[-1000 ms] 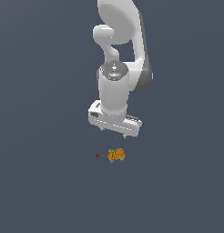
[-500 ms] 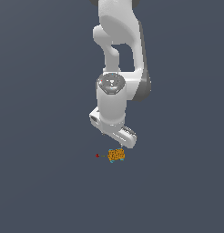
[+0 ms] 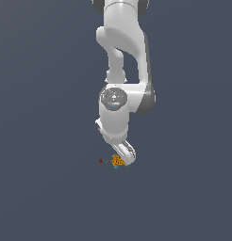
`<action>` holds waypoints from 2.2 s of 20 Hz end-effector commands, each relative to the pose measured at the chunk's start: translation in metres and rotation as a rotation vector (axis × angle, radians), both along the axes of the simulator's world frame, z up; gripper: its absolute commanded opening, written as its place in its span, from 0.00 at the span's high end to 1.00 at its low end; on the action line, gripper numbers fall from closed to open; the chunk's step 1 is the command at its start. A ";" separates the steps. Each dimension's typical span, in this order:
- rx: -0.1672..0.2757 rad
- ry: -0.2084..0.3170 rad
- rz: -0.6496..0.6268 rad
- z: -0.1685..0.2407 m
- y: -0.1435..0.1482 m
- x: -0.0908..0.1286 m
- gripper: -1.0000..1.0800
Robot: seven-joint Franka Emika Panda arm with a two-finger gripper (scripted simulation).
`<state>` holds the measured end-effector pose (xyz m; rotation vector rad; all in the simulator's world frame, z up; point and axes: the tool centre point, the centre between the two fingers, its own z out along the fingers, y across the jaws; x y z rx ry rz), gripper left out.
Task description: Pick up the object and move it to a goal position.
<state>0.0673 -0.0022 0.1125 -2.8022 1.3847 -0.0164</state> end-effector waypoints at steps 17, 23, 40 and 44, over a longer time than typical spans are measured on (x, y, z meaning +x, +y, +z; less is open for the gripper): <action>-0.004 0.017 -0.440 -0.042 -0.005 0.018 0.04; -0.005 0.018 -0.490 -0.047 -0.005 0.019 0.04; -0.005 0.019 -0.497 -0.094 -0.006 0.018 0.04; -0.005 0.019 -0.497 -0.098 -0.006 0.019 0.04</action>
